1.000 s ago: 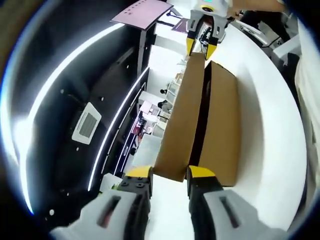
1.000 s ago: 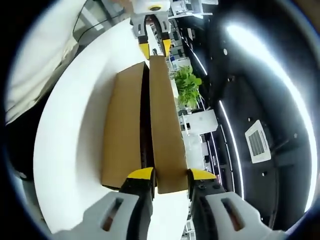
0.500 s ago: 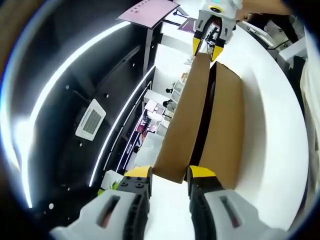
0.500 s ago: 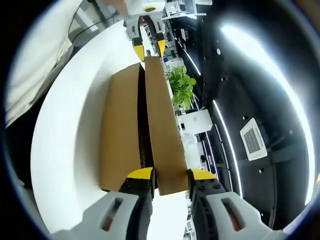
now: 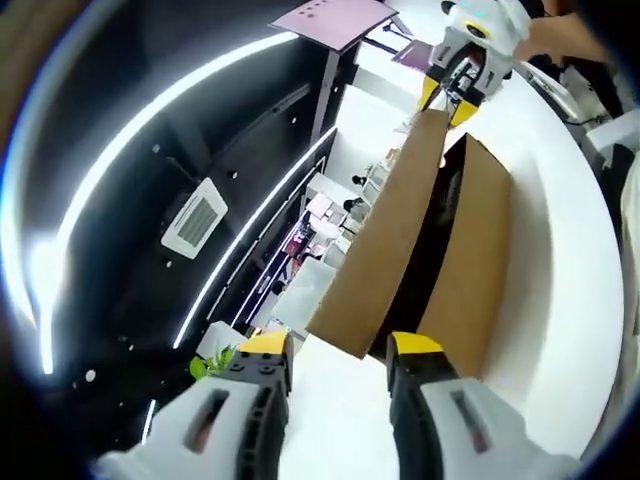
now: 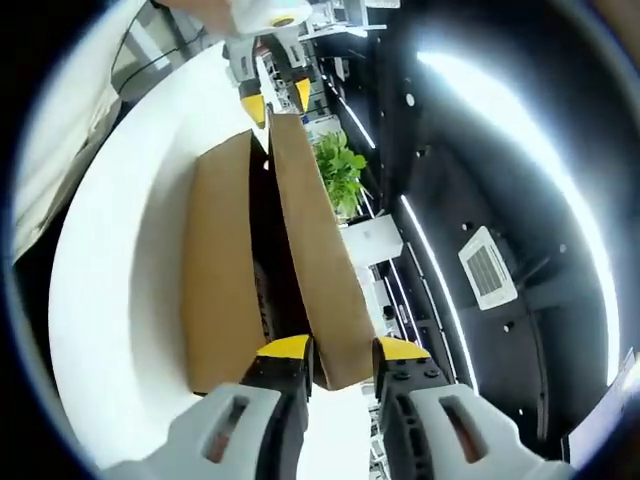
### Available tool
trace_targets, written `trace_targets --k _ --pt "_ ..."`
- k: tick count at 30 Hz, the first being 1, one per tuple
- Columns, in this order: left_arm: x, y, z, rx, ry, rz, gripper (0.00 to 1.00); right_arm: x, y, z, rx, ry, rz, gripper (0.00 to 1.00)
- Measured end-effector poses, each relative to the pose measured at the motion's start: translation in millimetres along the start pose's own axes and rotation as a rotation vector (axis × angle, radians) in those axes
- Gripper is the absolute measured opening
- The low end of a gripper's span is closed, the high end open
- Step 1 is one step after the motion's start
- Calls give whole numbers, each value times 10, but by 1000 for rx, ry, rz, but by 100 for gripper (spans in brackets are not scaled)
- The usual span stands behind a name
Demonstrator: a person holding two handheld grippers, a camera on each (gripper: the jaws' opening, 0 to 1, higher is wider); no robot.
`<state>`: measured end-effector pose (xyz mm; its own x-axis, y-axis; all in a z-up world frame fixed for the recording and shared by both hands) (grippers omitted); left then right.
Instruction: Operate the shoe box by opening the lid, removing the specified soft item, and placing it in the target area until the item is outside and the box remains undamaged.
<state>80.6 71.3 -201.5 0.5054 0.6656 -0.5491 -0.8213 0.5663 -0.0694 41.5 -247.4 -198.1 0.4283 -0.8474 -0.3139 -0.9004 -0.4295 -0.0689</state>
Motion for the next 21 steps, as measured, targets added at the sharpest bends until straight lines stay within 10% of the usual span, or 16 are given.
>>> trace_targets --k 21 --pt "-72 -27 -86 1 266 -46 48 39 -23 28 164 -158 16 29"
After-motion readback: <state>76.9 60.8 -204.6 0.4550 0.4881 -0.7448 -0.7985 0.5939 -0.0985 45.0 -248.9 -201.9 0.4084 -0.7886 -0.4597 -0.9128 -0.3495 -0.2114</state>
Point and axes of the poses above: the point that each gripper's makers call its tool centre point, and the gripper's own axes: y roughly backward along the fingers, z roughly to its left, x roughly out of its underside, the point moved 8 cm from there along y, roughly backward along the fingers, and after that the axes turned 10 degrees about -z, right-handed, at the moved point
